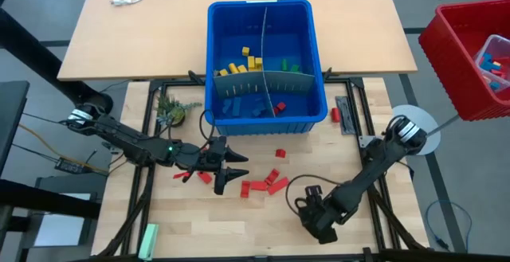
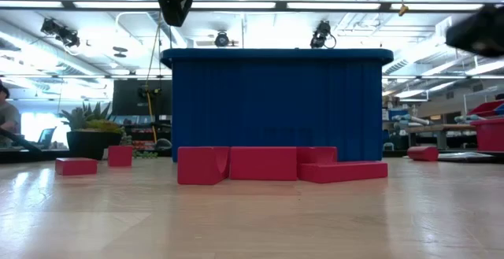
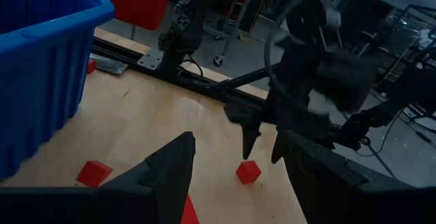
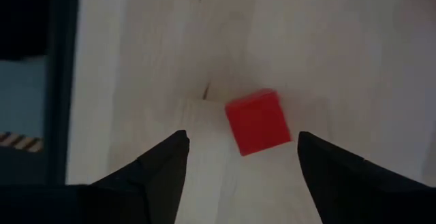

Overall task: Sort blocks
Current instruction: Put the orange block with the other orange block into the blue bin, then put the orange block with the other orange blocks into the blue bin

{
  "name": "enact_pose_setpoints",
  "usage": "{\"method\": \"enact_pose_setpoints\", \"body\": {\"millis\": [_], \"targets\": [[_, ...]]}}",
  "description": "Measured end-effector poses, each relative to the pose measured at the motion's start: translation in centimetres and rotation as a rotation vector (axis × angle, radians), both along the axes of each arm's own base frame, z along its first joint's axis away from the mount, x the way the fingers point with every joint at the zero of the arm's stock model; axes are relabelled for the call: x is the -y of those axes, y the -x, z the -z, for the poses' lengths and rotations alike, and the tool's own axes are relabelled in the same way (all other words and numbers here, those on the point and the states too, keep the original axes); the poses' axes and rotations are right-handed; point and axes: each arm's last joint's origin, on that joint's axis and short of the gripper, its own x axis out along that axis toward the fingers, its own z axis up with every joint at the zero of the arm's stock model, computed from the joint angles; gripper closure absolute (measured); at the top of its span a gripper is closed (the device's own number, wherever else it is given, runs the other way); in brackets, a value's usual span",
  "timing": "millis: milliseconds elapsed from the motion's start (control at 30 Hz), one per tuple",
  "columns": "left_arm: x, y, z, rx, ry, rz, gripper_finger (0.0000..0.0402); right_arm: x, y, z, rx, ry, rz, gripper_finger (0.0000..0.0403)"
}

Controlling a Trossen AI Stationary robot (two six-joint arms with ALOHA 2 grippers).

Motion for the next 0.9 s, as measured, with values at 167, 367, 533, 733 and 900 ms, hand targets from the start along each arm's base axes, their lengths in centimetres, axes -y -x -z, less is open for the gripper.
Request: {"method": "enact_pose_setpoints", "body": {"millis": [167,367,533,733,900], "targets": [[0.0,0.0,0.0,0.0,0.0,0.0,0.0169,-0.7,-0.1,2.0,-0.033,0.055,-0.022,0.015],[0.0,0.0,0.0,0.0,0.001,0.001,0.0169,-0.9,-0.3,3.3,-0.026,0.122,-0.048,0.0159],[0.1,0.0,0.1,-0.015,0.013,0.029,0.0169,-1.0,-0.4,3.5,-0.013,0.127,-0.059,0.0198],[0.1,0.0,0.2,-0.027,0.018,0.034,0.017,-0.9,-0.4,3.2,0.006,0.134,-0.048,0.0288],[0.1,0.0,0.2,-0.026,0.023,0.033,0.0169,-0.4,-0.4,0.6,0.093,0.127,-0.02,0.0288]]}}
